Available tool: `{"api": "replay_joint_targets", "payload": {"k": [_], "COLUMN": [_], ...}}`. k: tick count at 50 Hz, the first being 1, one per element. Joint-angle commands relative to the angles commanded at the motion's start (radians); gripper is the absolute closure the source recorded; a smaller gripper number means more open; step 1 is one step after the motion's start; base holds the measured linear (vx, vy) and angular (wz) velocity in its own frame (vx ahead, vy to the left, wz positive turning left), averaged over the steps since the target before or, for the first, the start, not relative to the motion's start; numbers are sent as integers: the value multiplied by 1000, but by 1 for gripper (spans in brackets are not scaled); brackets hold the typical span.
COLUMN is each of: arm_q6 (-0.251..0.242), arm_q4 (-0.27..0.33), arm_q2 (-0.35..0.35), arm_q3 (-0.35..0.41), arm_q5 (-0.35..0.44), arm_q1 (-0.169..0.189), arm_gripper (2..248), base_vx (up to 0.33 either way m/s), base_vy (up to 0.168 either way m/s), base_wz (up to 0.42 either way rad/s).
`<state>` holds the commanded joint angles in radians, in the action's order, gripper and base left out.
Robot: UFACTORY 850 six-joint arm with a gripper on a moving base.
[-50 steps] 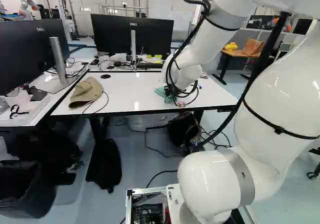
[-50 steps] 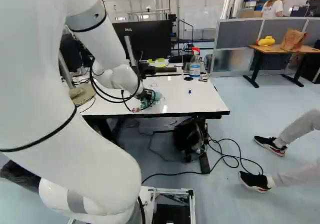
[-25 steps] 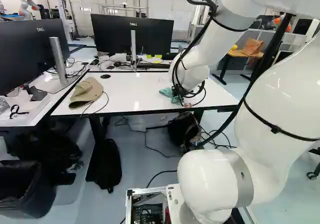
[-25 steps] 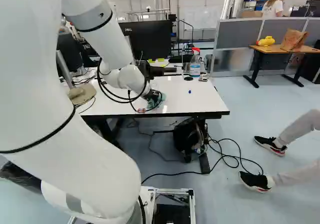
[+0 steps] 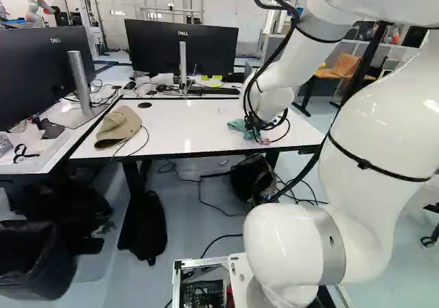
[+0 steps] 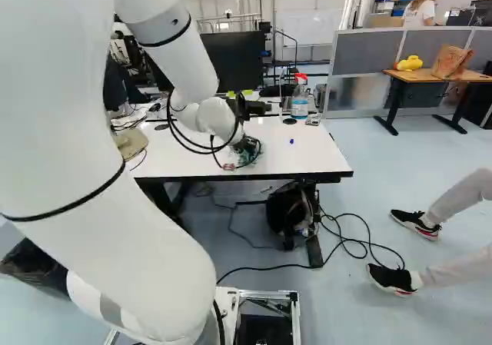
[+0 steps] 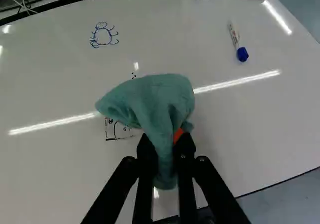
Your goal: Clean the table with the green towel
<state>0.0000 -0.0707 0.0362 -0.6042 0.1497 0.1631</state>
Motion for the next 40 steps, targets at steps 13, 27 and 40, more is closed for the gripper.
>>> {"api": "replay_joint_targets", "payload": {"k": [13,27,40], "arm_q6": [0,0,0], "arm_q4": [0,0,0], "arm_q2": [64,132,191], "arm_q3": [-68,-144,-211], "arm_q5": [0,0,0], "arm_q1": [17,21,14], "arm_gripper": [200,200,200], "base_vx": [0,0,0], "base_vy": [0,0,0], "base_wz": [0,0,0]}}
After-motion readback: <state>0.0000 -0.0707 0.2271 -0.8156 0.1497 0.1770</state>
